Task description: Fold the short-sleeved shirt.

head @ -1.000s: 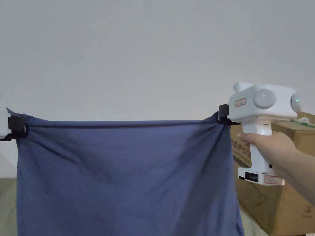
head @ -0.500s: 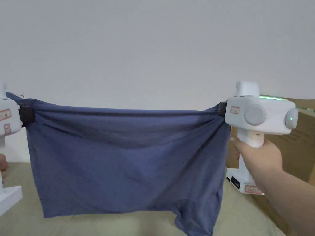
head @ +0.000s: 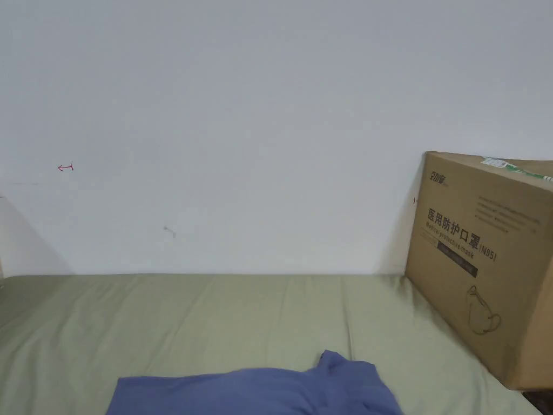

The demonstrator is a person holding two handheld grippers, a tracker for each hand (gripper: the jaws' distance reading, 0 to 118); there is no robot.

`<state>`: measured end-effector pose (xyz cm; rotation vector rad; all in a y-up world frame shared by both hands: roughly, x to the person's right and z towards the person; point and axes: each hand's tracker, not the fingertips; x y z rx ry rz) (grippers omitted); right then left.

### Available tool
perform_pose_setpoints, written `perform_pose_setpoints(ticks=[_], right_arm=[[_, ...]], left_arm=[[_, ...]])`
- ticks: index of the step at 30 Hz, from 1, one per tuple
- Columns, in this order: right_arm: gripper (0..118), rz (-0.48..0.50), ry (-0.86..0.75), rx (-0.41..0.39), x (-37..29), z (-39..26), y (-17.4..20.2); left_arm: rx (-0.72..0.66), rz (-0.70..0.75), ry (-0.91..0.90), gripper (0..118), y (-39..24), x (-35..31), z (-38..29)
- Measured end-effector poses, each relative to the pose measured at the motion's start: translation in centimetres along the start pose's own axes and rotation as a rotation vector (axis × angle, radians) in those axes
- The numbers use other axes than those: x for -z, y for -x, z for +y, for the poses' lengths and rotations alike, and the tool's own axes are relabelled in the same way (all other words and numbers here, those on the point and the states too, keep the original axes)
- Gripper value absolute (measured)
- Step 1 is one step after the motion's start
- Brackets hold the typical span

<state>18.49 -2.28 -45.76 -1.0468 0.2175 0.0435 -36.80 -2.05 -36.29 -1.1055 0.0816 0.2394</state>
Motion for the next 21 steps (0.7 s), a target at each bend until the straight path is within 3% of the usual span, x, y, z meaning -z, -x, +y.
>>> perform_pose_setpoints(ticks=[5,9,13,18,19,20,21], right_arm=[[1,0.063,0.069,-0.056,-4.7,-6.2,-1.0],[2,0.139,0.219,0.011,-7.6,-9.6,-1.5],[2,0.140,0.294,0.109,-9.5,-11.8,-2.1],[4,0.136,0.291,0.122,-10.6,-12.5,-2.3],[14,0.122,0.279,0.128,-10.9,-12.3,-2.2],[41,0.070,0.264,0.134,-11.4,-12.1,-2.1],[94,0.025,0.262,0.133,-11.8,-12.0,-1.9]], left_arm=[[0.005,-0.033,0.093,6,0.9,-3.4,-5.4],[0.023,0.003,0.211,6,0.6,-6.1,-8.6],[0.020,-0.024,0.294,6,0.6,-8.0,-11.0],[-0.014,-0.064,0.274,9,1.3,-10.2,-11.8],[-0.042,-0.073,0.248,18,1.4,-10.7,-11.7],[-0.055,-0.059,0.229,42,1.4,-11.5,-11.6],[-0.058,-0.043,0.204,91,1.5,-12.1,-11.6]])
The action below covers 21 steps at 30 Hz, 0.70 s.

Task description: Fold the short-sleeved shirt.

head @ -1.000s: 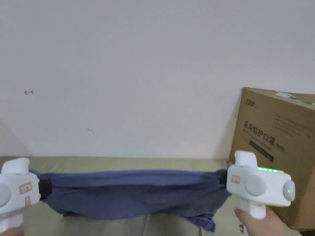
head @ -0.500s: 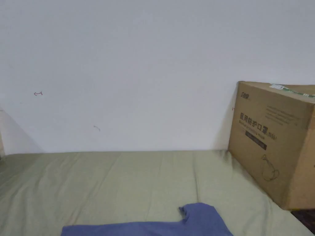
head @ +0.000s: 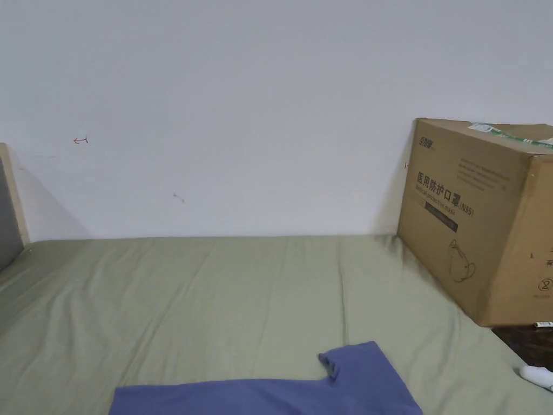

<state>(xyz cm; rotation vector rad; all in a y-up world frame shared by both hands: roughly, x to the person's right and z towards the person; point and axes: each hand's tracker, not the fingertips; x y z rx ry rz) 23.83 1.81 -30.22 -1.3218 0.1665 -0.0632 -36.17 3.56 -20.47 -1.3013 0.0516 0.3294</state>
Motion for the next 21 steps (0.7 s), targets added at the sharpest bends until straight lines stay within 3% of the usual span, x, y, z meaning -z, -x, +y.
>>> perform_pose_setpoints(ticks=[1,2,7,14,16,17,18,19,20,21], right_arm=[[111,-0.017,-0.023,0.001,-0.6,-0.1,0.2],[112,-0.002,-0.074,-0.003,-1.8,0.2,0.3],[112,0.130,-0.335,0.031,-8.7,1.2,3.2],[111,0.195,-1.017,-0.112,-16.0,2.0,9.8],[106,0.208,-1.168,-0.143,-16.5,1.8,11.1],[97,0.220,-1.221,-0.154,-16.4,1.9,11.8],[62,0.223,-1.240,-0.156,-16.1,2.4,12.2],[20,0.219,-1.241,-0.156,-15.9,2.8,12.8],[0,0.216,-1.232,-0.154,-15.7,3.4,13.3],[0,0.204,-1.228,-0.148,-15.4,4.3,13.8]], left_arm=[[-0.009,-0.008,-0.032,110,-0.1,-0.6,0.1],[-0.019,-0.021,-0.086,111,-0.4,-2.0,0.3],[-0.042,-0.156,-0.361,108,-3.3,-8.0,1.6],[0.045,-0.162,-1.032,108,-10.8,-15.5,1.4],[0.055,-0.150,-1.161,103,-12.4,-15.8,1.0],[0.077,-0.141,-1.226,92,-12.2,-15.3,1.5],[0.081,-0.135,-1.250,62,-12.7,-15.2,1.5],[0.091,-0.133,-1.278,28,-13.3,-15.1,1.7],[0.112,-0.121,-1.289,0,-14.0,-15.0,2.0],[0.120,-0.106,-1.282,0,-14.2,-14.5,2.8]])
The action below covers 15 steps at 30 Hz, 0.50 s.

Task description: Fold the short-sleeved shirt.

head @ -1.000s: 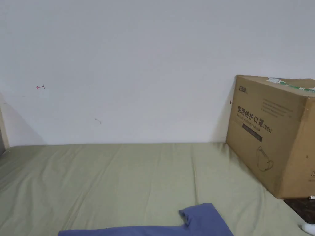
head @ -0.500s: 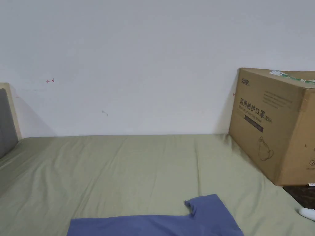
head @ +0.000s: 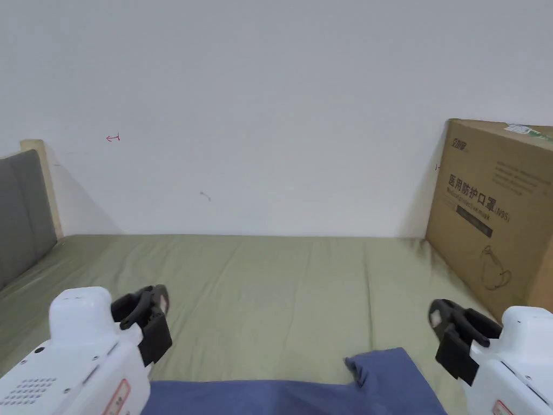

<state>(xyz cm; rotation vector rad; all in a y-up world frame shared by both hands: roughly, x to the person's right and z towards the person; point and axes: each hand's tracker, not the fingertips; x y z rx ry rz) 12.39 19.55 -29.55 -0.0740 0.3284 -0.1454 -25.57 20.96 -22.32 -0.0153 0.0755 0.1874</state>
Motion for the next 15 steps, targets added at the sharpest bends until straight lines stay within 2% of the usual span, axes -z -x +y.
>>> perform_pose_setpoints(ticks=[1,3,7,9,11,13,15], right_arm=[[0,-0.042,-0.008,0.004,0.8,0.0,0.1],[0,0.019,0.027,0.065,2.4,0.2,-0.5],[0,-0.026,0.018,0.080,5.1,1.1,-1.8],[0,-0.027,0.038,0.078,6.7,1.2,-2.6],[0,-0.017,0.064,0.073,8.0,1.3,-3.4],[0,-0.014,0.093,0.058,9.2,0.8,-3.9],[0,-0.007,0.134,0.039,10.4,0.2,-4.4]], left_arm=[[0.038,0.041,-0.007,0,-0.3,0.4,-0.1],[0.008,-0.002,0.019,0,-0.1,1.5,-0.1],[0.075,0.039,0.090,0,1.8,6.2,1.8],[0.043,0.028,0.257,0,4.3,10.7,2.6],[0.023,0.049,0.512,0,7.3,16.2,2.2],[-0.017,0.048,0.822,0,10.5,21.7,0.1],[-0.096,0.049,1.014,0,13.9,25.5,-4.1]])
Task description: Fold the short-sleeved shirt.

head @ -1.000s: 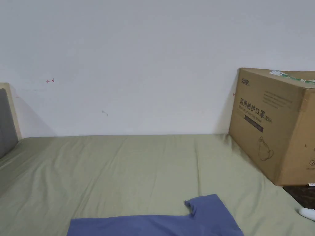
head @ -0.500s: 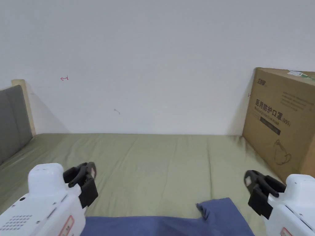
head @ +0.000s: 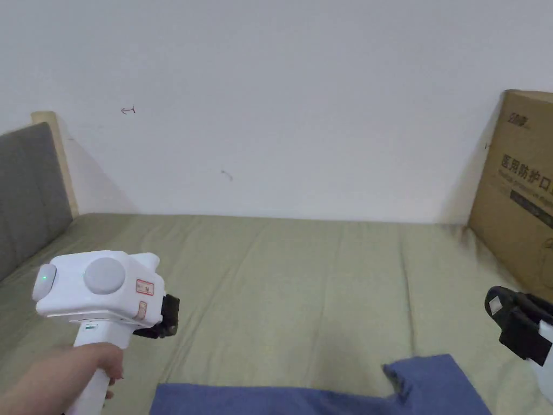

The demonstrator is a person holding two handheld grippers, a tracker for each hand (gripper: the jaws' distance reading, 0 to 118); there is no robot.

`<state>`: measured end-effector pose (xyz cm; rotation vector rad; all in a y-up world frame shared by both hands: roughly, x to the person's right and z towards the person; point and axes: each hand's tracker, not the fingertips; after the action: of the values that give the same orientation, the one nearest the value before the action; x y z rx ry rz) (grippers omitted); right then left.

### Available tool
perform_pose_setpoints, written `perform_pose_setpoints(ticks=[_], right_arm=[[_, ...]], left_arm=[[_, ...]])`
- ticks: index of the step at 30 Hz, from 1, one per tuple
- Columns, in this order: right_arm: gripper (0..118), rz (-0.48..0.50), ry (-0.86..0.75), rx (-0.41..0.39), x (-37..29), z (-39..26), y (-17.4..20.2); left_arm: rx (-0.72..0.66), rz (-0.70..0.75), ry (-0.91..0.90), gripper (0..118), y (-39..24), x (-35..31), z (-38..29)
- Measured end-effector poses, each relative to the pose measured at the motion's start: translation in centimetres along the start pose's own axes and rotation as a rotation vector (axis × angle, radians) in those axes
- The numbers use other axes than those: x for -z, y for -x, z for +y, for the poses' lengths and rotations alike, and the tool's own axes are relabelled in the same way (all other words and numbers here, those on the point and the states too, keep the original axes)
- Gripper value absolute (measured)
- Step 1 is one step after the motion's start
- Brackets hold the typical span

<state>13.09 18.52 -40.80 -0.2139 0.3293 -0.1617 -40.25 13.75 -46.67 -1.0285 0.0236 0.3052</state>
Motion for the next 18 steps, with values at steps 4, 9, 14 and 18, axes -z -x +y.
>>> perform_pose_setpoints(ticks=[4,9,14,18], right_arm=[[0,0.015,0.077,-0.033,2.0,-2.1,-0.5],[0,0.020,0.170,-0.022,3.6,-5.0,-1.4],[0,0.000,0.228,-0.017,4.2,-7.0,-2.2],[0,-0.002,0.262,-0.002,4.6,-7.4,-3.4]], left_arm=[[-0.088,0.090,0.117,98,4.4,7.9,0.8],[-0.055,0.172,0.130,113,6.0,13.8,-0.7],[0.049,0.059,0.182,113,4.7,17.2,-4.3],[0.283,0.133,0.098,66,2.3,15.0,-6.1]])
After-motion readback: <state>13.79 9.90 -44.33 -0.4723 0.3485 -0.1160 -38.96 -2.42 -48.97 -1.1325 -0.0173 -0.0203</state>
